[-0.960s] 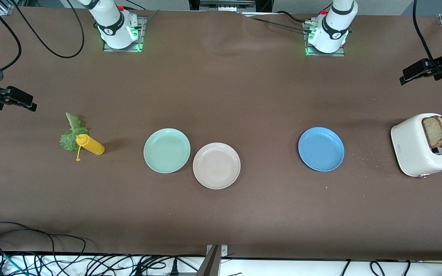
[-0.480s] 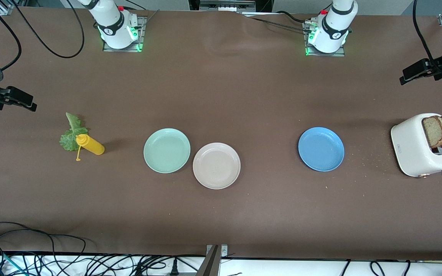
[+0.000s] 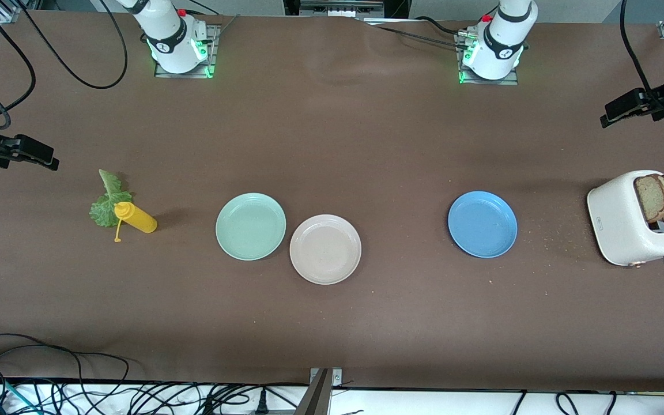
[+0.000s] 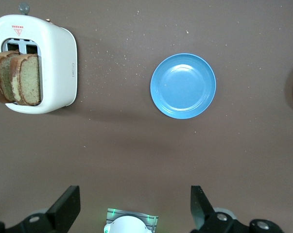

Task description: Make sandwich on beige plate with both arms

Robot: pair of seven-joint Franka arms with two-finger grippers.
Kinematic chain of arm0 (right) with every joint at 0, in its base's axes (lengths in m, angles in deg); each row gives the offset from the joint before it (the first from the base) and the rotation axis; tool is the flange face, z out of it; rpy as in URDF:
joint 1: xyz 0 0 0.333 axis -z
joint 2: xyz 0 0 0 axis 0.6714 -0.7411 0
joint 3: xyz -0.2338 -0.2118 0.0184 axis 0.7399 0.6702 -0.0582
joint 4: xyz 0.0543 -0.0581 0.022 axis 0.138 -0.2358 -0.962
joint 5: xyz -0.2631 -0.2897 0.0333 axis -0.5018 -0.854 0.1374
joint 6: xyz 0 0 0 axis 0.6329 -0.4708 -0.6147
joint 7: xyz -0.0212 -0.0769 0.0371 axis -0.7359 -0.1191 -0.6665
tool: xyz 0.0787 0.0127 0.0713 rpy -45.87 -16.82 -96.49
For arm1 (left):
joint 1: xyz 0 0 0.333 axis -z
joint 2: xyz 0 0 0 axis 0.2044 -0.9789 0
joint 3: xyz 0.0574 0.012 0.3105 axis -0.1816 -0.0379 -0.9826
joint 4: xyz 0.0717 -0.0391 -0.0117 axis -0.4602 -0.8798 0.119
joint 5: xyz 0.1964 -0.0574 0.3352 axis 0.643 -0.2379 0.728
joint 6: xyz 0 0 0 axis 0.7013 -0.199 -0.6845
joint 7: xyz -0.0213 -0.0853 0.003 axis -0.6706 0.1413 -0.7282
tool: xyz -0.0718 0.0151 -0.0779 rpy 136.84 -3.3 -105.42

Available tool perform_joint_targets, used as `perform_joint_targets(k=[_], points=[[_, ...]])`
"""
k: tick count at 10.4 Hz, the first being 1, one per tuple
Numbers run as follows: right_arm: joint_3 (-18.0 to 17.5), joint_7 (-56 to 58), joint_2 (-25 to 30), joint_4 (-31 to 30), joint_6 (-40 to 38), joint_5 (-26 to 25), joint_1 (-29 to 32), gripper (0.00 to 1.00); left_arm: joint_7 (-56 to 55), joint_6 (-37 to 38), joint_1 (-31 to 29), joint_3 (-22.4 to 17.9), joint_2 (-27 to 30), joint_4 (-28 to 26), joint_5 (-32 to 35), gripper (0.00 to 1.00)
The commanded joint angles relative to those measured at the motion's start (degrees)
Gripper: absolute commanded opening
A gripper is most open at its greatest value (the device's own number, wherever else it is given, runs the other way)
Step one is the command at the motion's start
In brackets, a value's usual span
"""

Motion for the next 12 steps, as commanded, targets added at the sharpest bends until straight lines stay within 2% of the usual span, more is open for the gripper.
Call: perform_joint_targets(k=[1,12], points=[[-0.02,0.39,0.54,-0.44,0.06,-0.15,0.14,1.0,1.04,1.17,-0.1,0.17,-0.31,1.41,1.32,1.0],[0.07,0.48,0.46,-0.44,-0.02,0.89,0.23,1.0,1.04,1.17,-0.09,0.17,-0.31,1.41,1.32,1.0]])
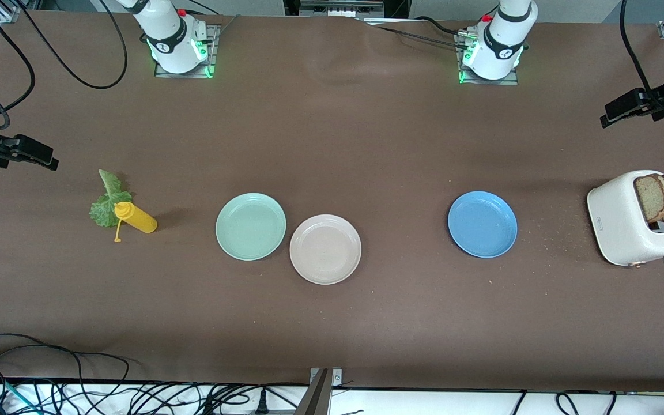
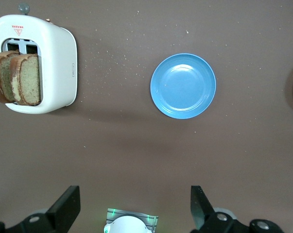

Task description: Make sandwich on beige plate with both arms

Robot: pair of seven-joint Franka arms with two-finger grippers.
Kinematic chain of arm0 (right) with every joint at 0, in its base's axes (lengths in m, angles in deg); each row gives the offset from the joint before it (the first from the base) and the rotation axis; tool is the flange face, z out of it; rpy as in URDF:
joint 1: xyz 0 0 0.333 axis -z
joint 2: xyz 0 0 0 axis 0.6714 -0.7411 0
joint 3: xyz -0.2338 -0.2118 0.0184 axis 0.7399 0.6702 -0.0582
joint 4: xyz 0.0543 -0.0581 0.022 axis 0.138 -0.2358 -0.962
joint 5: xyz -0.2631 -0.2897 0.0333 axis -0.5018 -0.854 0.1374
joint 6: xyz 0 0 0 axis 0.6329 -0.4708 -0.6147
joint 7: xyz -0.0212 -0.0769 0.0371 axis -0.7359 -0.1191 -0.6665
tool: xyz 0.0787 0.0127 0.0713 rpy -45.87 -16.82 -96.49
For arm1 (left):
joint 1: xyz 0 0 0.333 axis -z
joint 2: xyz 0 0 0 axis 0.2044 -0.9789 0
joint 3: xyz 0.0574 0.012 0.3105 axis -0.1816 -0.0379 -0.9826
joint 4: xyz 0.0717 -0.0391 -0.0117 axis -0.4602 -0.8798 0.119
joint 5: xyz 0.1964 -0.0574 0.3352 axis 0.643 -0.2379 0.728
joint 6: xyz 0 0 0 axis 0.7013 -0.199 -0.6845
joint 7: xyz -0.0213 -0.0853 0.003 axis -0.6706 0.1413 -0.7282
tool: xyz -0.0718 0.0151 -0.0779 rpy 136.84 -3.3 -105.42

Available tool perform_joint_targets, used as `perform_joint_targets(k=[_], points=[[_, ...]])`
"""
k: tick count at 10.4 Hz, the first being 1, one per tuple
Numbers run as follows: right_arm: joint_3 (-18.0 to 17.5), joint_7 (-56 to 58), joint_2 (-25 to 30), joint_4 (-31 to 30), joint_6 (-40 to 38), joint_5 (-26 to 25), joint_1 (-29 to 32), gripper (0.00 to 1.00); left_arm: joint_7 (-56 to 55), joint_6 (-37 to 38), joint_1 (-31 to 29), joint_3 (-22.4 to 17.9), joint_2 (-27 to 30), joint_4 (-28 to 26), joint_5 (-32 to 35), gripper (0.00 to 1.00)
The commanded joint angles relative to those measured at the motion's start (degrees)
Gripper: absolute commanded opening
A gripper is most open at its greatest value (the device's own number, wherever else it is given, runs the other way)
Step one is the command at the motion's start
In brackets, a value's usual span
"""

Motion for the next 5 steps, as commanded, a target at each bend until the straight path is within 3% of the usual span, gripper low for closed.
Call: perform_joint_targets(k=[1,5], points=[[0.06,0.48,0.46,-0.44,-0.03,0.95,0.37,1.0,1.04,1.17,-0.09,0.17,-0.31,1.41,1.32,1.0],[0.06,0.57,0.46,-0.44,-0.03,0.96,0.99,1.0,1.04,1.17,-0.09,0.17,-0.31,1.41,1.41,1.0]])
